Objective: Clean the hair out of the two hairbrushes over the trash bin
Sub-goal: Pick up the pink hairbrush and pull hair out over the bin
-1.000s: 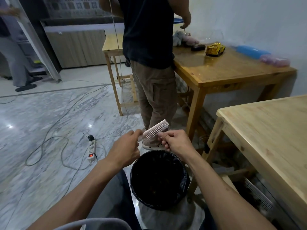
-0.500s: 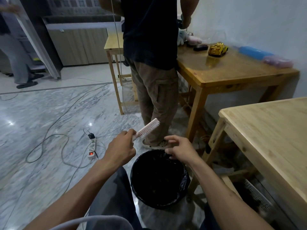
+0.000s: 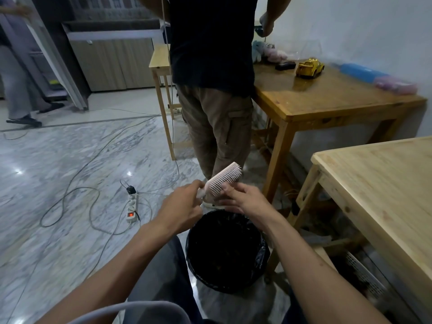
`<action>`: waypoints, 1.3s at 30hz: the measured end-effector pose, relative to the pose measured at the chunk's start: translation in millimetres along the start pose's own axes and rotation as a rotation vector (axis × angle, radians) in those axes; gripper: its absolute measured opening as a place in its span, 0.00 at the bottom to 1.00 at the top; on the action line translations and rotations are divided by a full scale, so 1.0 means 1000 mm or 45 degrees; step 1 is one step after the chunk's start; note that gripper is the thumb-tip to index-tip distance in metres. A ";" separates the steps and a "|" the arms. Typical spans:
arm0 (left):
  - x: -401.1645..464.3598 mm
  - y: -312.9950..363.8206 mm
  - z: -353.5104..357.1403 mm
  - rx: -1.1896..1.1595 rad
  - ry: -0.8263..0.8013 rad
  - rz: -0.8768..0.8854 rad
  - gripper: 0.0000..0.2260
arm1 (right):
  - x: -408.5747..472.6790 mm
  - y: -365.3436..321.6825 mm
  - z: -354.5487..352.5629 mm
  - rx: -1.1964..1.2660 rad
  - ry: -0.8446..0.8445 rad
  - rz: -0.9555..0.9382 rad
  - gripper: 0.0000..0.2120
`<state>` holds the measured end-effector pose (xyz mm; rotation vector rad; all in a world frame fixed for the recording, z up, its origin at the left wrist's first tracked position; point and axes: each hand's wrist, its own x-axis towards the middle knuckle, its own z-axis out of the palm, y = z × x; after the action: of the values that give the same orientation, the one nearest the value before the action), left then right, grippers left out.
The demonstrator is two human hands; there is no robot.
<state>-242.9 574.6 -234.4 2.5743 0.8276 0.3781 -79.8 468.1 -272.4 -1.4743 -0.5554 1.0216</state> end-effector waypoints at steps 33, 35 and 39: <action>0.021 0.043 -0.010 -0.466 -0.010 -0.056 0.12 | -0.027 -0.068 -0.013 0.039 0.400 -0.054 0.05; 0.027 0.060 -0.015 -0.473 0.006 0.000 0.13 | -0.036 -0.084 -0.027 0.025 0.505 -0.102 0.07; 0.038 0.110 -0.022 -0.462 0.025 0.176 0.12 | -0.070 -0.121 -0.063 0.115 0.738 -0.218 0.08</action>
<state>-166.4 522.6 -160.0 2.2945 0.5305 0.5418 -36.1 399.6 -142.0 -1.5235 -0.2078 0.4434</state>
